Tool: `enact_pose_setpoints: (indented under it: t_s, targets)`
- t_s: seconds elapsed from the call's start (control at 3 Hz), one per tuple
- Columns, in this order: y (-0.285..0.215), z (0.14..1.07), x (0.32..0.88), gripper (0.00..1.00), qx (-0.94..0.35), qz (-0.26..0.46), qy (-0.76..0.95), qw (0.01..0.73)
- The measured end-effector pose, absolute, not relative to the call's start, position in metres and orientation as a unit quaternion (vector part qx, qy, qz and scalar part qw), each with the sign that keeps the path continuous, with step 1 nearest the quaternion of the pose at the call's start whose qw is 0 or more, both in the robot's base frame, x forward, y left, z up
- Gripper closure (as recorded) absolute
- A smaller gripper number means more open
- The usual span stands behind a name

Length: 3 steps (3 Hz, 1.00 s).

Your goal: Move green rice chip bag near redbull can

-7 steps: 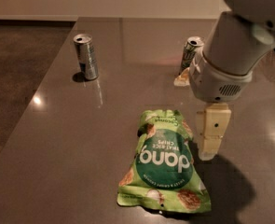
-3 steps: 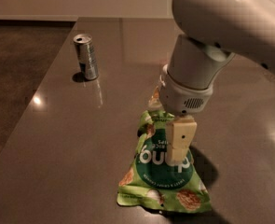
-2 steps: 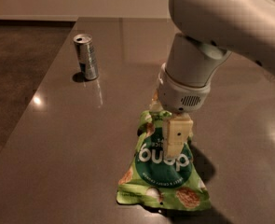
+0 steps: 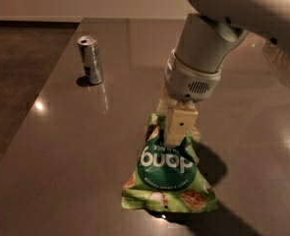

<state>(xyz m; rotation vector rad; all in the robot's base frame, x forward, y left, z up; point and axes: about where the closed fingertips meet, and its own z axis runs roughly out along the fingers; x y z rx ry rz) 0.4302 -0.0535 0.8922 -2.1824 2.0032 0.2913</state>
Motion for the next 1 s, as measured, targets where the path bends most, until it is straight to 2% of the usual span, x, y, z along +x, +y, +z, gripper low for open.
enact_pose_setpoints:
  t_s: [0.33,1.0]
  targets:
    - [-0.035,0.910,0.449,1.00,-0.716,0.121,0.680,0.098]
    - [0.001,0.935,0.508,1.00,-0.663,0.159,0.720,0.129]
